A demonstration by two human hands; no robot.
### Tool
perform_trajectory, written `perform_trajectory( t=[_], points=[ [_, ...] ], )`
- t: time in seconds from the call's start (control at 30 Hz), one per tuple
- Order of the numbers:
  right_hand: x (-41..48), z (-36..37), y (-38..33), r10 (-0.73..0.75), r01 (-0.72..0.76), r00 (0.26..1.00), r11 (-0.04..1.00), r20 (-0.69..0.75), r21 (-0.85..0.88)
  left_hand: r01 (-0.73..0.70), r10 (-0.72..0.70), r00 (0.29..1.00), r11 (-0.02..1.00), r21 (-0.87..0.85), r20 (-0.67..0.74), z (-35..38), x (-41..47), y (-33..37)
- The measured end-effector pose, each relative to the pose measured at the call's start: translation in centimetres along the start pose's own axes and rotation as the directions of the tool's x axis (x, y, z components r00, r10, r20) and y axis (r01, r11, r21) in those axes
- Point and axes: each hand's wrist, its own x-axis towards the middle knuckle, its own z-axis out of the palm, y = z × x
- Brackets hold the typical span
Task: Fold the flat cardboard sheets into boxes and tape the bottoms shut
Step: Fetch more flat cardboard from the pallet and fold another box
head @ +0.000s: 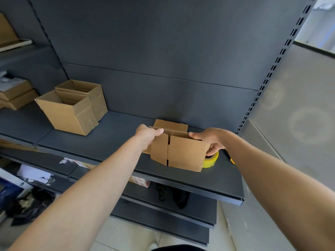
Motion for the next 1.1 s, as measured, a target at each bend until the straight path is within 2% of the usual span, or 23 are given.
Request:
perform_trajectory(
  t=[0.1,0.27,0.4,0.57,0.67,0.77,0.93,1.1],
  points=[
    [-0.1,0.6,-0.4,-0.011,0.012,0.999,0.999,-0.033,0.030,0.012,-0.010,1.000,0.999,-0.048,0.028,-0.2,-0.2,0.1],
    [0.0,1.5,-1.3,-0.005,0.003,0.994,1.000,-0.105,-0.020,0.020,-0.006,0.992,0.994,-0.109,0.124,-0.8,-0.7,0.4],
    [0.7,1.9,-1.8,0.011,-0.013,0.991,1.000,-0.135,-0.014,-0.004,0.019,0.985,0.996,-0.087,0.171,-0.8,-1.1,-0.1],
    [0.4,2.1,-1.6,0.021,-0.020,1.000,0.999,-0.020,0.046,-0.088,0.093,0.975,0.996,-0.032,0.200,-0.8,-1.2,-0.7],
    [0.5,1.9,-1.3,0.053,-0.052,0.998,0.998,-0.023,0.038,-0.119,0.116,0.965,0.993,-0.002,0.233,-0.6,-1.3,-0.6],
    [0.8,1.6,-1.0,0.030,-0.028,0.996,0.999,-0.085,0.023,-0.159,0.153,0.962,0.987,0.006,0.228,-0.2,-1.3,-0.5],
    [1.2,1.4,-0.7,-0.014,0.013,0.991,1.000,-0.134,-0.007,-0.192,0.189,0.973,0.981,0.005,0.134,0.1,-1.1,-0.4],
    [1.9,1.8,-0.8,-0.057,0.044,0.975,0.997,-0.214,-0.067,-0.215,0.211,0.967,0.976,0.014,0.143,-0.1,-0.9,-0.3]
  ],
)
